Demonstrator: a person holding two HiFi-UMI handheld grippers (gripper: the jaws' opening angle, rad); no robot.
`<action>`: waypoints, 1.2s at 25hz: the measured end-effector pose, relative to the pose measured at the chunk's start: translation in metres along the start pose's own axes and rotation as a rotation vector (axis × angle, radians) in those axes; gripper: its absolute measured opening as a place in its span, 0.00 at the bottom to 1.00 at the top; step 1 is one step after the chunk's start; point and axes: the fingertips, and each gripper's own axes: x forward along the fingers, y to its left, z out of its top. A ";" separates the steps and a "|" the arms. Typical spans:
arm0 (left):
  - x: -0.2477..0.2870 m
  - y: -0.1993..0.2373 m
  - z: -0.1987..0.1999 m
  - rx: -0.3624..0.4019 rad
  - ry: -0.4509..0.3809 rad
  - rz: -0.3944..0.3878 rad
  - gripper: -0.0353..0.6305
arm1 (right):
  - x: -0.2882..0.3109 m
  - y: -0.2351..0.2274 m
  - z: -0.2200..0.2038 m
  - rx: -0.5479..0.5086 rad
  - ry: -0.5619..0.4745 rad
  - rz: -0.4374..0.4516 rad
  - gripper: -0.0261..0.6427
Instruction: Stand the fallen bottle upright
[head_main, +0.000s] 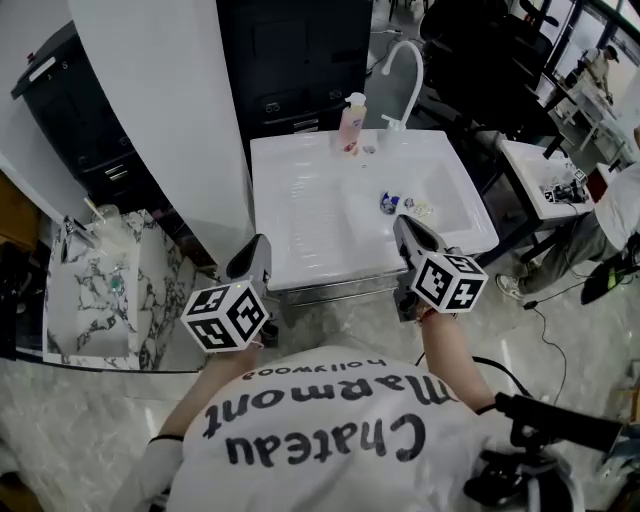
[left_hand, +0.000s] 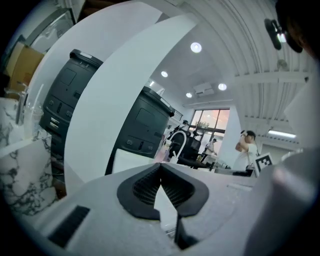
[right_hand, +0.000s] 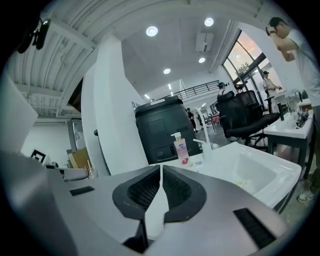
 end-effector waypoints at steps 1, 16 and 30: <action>0.001 0.001 -0.004 0.026 0.021 0.031 0.07 | 0.000 0.000 -0.003 -0.028 0.013 -0.001 0.08; 0.034 -0.116 -0.054 0.032 0.060 -0.065 0.07 | -0.061 -0.058 0.011 -0.212 0.063 0.072 0.06; 0.022 -0.188 -0.127 0.008 0.106 0.025 0.07 | -0.122 -0.125 -0.036 -0.142 0.179 0.115 0.06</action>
